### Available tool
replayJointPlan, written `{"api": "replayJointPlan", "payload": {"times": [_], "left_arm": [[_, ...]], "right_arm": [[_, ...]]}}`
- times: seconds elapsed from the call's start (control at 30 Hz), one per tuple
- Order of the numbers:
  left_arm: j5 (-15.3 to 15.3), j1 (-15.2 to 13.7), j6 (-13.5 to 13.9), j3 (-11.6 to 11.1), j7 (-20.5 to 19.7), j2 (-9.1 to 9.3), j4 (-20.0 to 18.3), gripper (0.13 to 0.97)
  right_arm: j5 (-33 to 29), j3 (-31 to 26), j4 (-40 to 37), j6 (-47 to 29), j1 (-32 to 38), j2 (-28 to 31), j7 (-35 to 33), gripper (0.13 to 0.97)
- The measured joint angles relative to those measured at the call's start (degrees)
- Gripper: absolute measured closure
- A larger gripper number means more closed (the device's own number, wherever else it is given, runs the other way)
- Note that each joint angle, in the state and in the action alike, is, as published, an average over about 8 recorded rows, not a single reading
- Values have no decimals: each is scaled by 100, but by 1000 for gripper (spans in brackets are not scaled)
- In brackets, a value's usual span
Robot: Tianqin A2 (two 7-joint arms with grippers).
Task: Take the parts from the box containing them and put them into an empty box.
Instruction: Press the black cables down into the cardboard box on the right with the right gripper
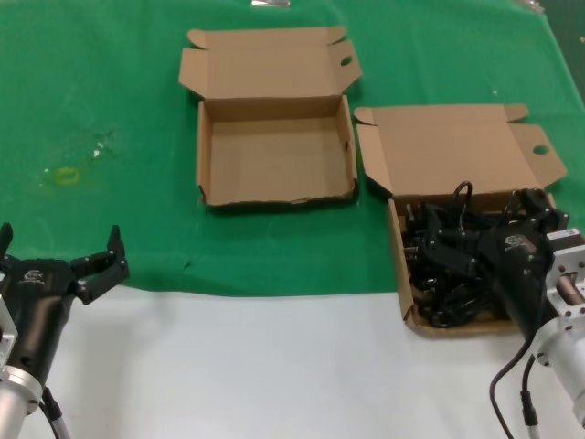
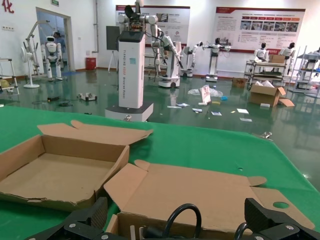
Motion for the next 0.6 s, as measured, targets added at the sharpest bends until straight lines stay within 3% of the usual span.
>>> {"api": "replayJointPlan", "payload": {"times": [0.6], "left_arm": [[0, 0, 0, 0, 0, 0, 0, 132]], "right_arm": [[0, 0, 0, 0, 0, 0, 0, 129]]}}
